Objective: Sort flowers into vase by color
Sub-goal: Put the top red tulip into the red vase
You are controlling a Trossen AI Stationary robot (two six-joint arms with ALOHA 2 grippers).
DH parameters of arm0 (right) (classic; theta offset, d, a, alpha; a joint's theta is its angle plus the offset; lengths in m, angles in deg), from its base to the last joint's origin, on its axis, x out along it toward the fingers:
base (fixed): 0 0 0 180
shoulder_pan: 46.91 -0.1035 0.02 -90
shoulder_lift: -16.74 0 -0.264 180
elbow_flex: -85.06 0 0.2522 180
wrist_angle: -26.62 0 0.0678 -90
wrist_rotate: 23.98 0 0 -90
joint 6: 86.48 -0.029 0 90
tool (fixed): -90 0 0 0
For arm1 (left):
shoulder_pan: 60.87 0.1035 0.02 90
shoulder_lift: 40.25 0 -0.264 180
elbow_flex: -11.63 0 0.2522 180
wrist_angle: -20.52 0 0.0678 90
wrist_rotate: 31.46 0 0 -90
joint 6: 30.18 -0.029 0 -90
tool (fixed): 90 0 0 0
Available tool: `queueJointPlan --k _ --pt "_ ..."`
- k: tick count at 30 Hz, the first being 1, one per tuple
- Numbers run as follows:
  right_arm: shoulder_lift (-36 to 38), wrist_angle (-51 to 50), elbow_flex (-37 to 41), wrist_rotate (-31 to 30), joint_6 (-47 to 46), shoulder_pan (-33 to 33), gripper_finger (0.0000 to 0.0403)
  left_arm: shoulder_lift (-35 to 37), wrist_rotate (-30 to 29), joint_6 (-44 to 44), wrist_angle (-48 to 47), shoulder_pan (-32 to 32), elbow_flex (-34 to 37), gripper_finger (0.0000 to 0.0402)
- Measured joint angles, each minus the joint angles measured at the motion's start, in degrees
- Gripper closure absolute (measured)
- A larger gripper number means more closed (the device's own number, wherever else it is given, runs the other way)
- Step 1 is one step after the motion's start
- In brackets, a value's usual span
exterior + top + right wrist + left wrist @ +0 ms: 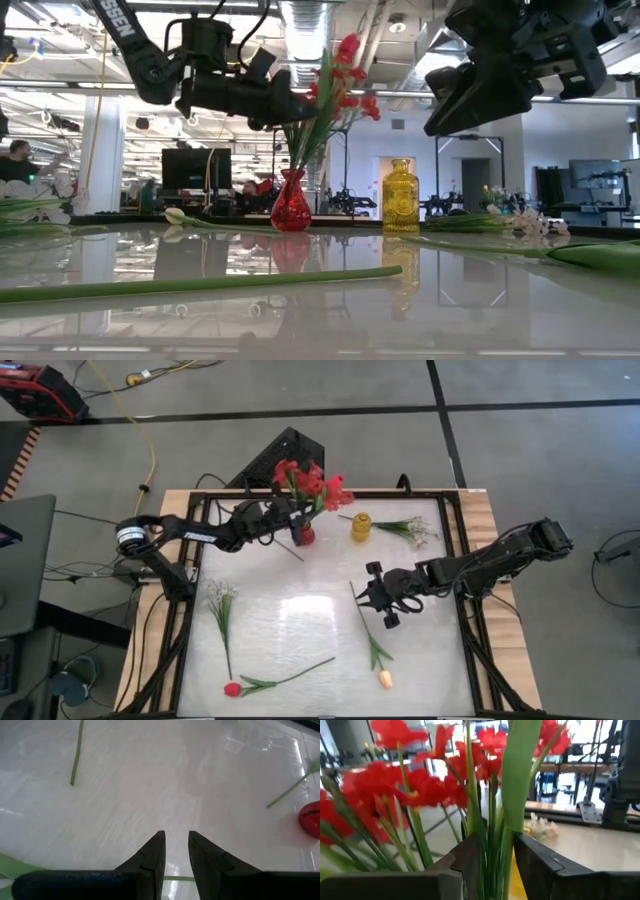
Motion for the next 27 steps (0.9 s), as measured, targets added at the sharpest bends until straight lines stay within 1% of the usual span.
queueJointPlan --k 4,10,14,17,22,25,27 --pt "0.0 0.1 0.0 0.0 -0.3 0.0 0.0292 1.8 -0.2 0.3 -2.4 -0.5 0.0 0.0298" --pt "0.0 -0.2 0.0 0.0 -3.7 -0.1 0.0292 6.0 -0.3 0.1 -7.2 -0.7 0.0 0.0313" --pt "0.0 -0.3 0.0 0.0 -4.0 -0.1 0.0292 8.2 -0.4 -1.7 -13.9 -0.7 0.0 0.0314" --pt "0.0 -0.3 0.0 0.0 -4.0 -0.1 0.0292 9.7 -1.6 -1.8 -18.5 -0.7 0.0 0.0313" --pt "0.0 0.1 -0.2 0.0 -4.0 0.2 0.0292 11.7 -2.1 -1.8 -23.8 -0.7 0.0 0.0313" --pt "0.0 -0.5 -2.0 -0.1 -4.3 0.4 0.0292 12.7 -1.1 -1.8 -25.5 -0.8 0.0 0.0313" --pt "0.0 -0.5 -3.5 -0.1 -4.4 0.6 0.0292 13.1 0.7 -1.8 -26.8 -0.9 0.0 0.0313"
